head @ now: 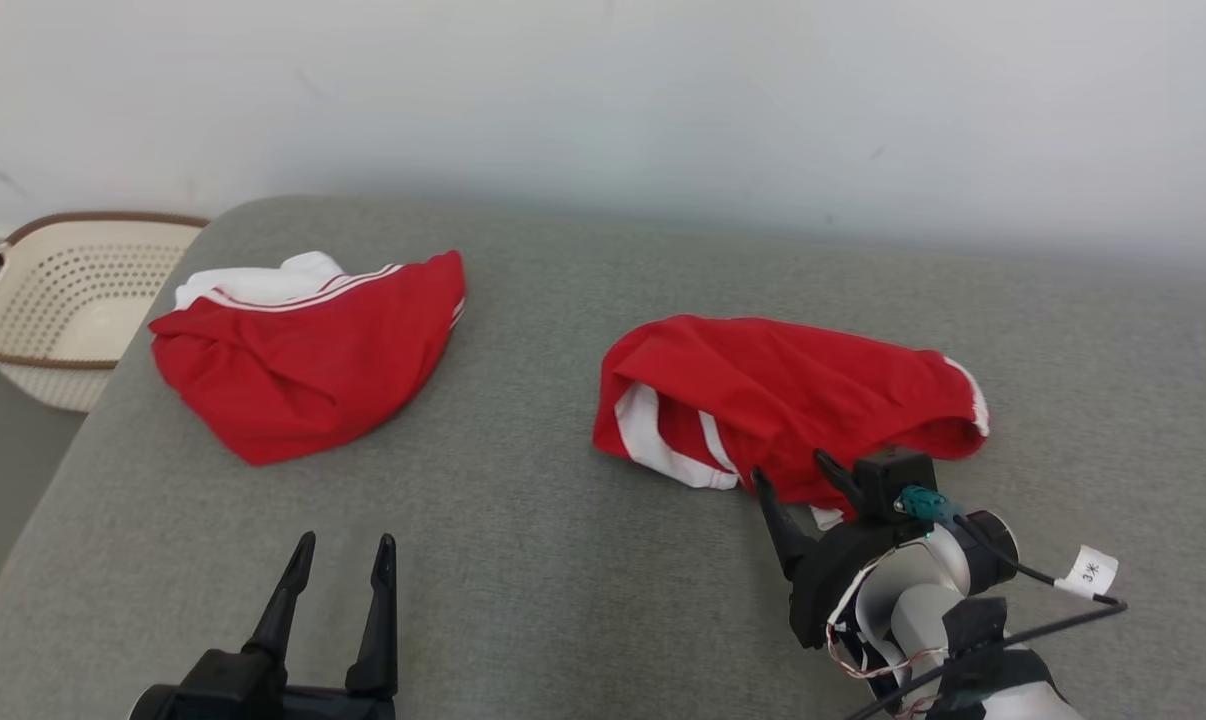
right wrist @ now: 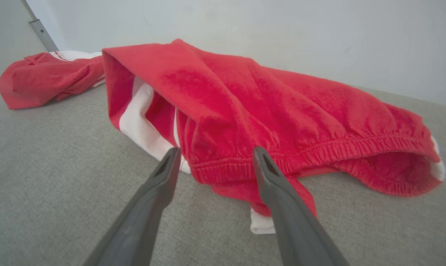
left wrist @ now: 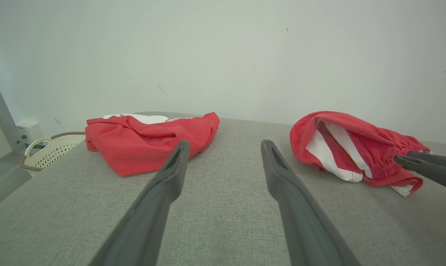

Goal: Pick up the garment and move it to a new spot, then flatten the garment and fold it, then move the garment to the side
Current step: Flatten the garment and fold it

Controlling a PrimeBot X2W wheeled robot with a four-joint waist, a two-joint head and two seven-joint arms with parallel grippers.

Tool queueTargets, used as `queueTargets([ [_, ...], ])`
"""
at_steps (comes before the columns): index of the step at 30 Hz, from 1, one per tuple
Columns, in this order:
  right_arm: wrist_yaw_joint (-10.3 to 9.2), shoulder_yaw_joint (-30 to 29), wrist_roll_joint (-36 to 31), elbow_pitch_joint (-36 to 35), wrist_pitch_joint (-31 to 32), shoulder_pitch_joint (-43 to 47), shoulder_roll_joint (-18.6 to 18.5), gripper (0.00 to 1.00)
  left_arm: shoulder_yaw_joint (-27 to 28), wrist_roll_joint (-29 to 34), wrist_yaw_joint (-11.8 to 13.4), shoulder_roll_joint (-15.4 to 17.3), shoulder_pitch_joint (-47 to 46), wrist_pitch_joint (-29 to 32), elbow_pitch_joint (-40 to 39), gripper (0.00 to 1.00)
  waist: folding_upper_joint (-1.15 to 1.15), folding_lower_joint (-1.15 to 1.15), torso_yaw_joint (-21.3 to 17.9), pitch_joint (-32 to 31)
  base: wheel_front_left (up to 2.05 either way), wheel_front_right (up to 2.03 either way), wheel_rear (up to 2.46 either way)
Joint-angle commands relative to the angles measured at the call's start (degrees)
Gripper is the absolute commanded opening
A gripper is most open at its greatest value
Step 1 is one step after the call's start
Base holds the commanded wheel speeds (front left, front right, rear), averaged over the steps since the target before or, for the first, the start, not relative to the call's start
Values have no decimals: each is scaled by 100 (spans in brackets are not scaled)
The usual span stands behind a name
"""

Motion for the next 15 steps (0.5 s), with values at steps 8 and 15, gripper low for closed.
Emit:
queueTargets([
  [8,2,141,-85,959,-103,-499,47,98,-63,-81,0,-21,-109,-14,55,100,0,0,407,226,0,0,0],
  [15,2,48,-200,1102,-129,-730,60,0,-19,-107,57,-25,-68,-14,42,100,0,0,335,248,0,0,0],
])
